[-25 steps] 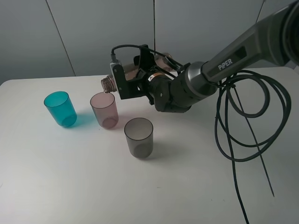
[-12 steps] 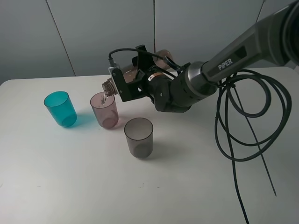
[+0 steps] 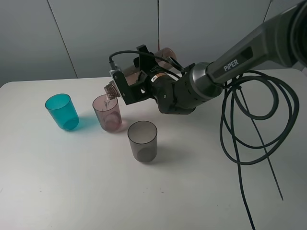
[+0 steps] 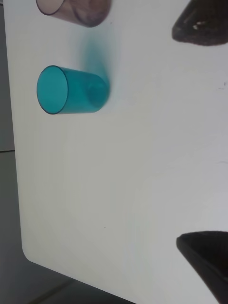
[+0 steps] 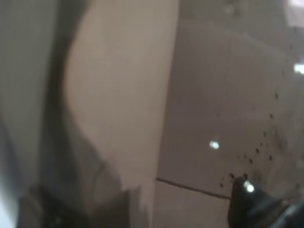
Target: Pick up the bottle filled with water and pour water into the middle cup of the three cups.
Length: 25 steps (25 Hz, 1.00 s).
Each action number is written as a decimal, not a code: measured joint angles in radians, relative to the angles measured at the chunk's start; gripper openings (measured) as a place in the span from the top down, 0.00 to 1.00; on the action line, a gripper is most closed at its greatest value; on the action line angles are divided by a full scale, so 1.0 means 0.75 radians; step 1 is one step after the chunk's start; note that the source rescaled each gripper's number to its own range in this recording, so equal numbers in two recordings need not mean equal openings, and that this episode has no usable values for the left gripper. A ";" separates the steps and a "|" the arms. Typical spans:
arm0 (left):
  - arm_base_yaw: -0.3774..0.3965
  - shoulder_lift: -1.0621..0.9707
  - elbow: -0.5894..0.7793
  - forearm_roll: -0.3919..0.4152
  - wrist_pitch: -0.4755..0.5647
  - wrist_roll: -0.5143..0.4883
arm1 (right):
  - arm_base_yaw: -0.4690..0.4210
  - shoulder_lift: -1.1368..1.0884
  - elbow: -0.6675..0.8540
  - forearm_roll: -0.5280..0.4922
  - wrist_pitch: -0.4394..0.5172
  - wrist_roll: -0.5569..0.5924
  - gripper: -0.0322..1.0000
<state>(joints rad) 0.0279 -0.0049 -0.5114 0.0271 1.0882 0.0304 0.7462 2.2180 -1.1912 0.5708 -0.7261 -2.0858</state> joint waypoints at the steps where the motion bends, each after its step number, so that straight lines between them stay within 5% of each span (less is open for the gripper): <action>1: 0.000 0.000 0.000 0.000 0.000 0.000 | 0.000 0.000 0.000 -0.001 0.000 -0.002 0.97; 25: 0.000 0.000 0.000 0.000 0.000 0.000 | 0.000 0.000 -0.040 -0.109 -0.043 -0.005 0.97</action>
<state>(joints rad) 0.0279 -0.0049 -0.5114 0.0271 1.0882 0.0304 0.7462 2.2180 -1.2211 0.4893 -0.7586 -2.0893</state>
